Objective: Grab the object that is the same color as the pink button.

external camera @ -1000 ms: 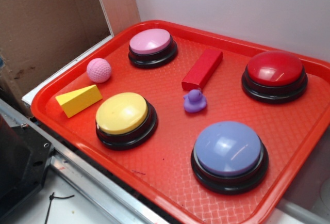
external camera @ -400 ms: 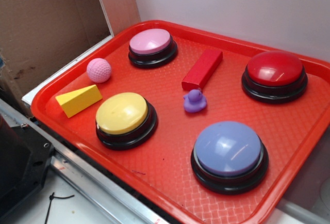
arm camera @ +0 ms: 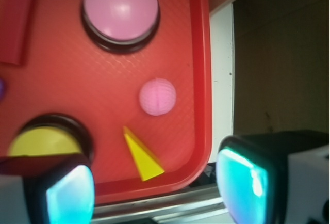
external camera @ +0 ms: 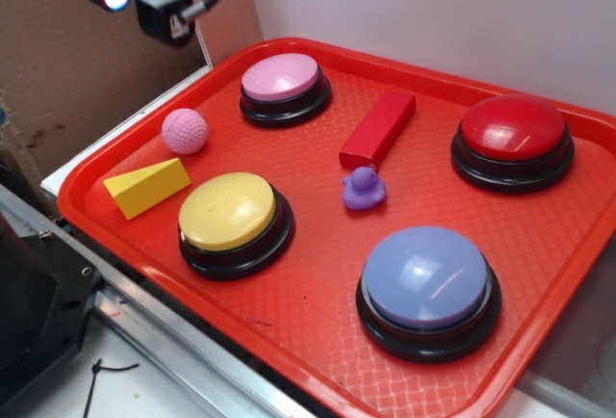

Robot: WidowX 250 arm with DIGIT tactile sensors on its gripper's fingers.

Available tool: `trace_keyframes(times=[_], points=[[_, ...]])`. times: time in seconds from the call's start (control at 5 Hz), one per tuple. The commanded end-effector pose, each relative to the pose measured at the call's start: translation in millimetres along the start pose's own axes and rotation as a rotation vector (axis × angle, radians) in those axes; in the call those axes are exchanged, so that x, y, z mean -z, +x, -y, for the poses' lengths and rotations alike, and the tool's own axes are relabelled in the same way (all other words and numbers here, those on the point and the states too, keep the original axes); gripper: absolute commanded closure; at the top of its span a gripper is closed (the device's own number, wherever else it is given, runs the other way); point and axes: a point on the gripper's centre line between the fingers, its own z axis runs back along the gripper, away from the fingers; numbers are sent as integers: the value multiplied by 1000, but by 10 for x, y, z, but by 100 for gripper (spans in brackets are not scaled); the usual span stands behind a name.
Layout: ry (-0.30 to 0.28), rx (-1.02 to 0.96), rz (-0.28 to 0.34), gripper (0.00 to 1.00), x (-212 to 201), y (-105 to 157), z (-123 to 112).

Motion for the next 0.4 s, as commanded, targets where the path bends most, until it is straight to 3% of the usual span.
trace_keyframes(times=[0.0,0.2], points=[[-13,50,11,0,461,141,-395],[-38,51,36,0,550,216,-461]])
